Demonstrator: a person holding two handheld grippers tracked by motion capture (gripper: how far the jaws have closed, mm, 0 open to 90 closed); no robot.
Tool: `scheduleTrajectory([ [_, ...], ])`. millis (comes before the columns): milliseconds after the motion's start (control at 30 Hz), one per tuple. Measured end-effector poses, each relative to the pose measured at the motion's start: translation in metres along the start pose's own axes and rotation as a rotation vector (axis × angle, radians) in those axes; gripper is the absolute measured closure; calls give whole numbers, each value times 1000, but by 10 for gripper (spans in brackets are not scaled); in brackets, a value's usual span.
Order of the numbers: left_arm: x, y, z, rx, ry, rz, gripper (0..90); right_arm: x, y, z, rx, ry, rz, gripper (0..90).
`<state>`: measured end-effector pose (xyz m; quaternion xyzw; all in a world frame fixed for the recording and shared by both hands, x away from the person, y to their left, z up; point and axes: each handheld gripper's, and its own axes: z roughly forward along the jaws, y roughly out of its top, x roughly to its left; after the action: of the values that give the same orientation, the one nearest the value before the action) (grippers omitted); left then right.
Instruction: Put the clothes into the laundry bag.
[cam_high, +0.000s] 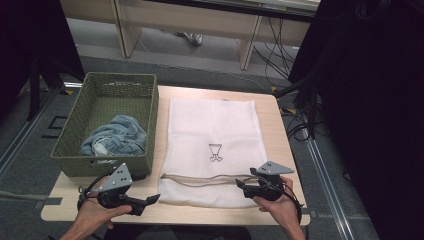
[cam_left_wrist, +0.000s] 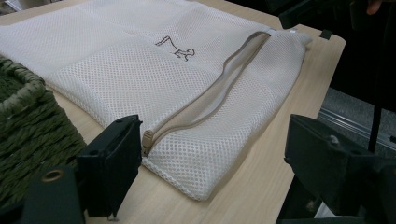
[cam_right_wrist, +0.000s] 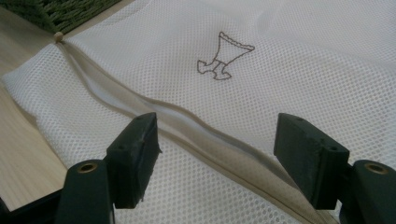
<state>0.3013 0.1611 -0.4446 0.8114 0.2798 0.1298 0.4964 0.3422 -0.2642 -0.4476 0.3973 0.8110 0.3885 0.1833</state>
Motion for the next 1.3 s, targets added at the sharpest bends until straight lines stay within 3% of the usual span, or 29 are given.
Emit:
scheduleTrajectory([
  [33, -1, 0, 0, 2, 8, -27, 181, -1, 0, 1, 0, 11, -11, 305],
  [167, 1, 0, -1, 4, 1, -6, 176, 2, 1, 2, 9, 15, -37, 282],
  [267, 0, 0, 0, 1, 1, -27, 171, 3, 0, 3, 20, -5, -81, 282],
  [400, 0, 0, 0, 4, -6, -27, 166, 4, 1, 4, 32, -8, -105, 287],
  [500, 1, 0, 0, 20, -8, -11, 161, 4, 2, 6, 38, -3, -124, 317],
  [567, -1, 0, 1, 16, -12, -35, 161, 6, 2, 7, 52, 10, -123, 332],
  [600, 0, 0, 1, 16, -14, -10, 161, 6, 2, 8, 54, 10, -140, 343],
  [633, 0, 0, 1, 15, -12, -18, 161, 6, 3, 9, 54, 17, -159, 355],
  [767, 0, -1, 1, 26, -3, -36, 160, 8, 3, 11, 71, 19, -151, 378],
  [800, 0, -1, 1, 25, -8, -39, 158, 7, 4, 13, 82, 46, -160, 431],
  [867, 0, 0, 2, 20, -14, -45, 156, 7, 5, 15, 96, 42, -159, 464],
  [1033, 0, 0, 3, 21, -16, -46, 155, 5, 11, 26, 124, 63, -232, 536],
  [1133, 0, 0, 2, 25, -12, -41, 155, 8, 14, 34, 154, 69, -253, 548],
  [1233, -1, -1, 3, 29, -9, -43, 155, 10, 17, 45, 165, 82, -303, 548],
  [1300, -1, 0, 3, 35, -11, -35, 155, 12, 19, 53, 183, 77, -303, 548],
])
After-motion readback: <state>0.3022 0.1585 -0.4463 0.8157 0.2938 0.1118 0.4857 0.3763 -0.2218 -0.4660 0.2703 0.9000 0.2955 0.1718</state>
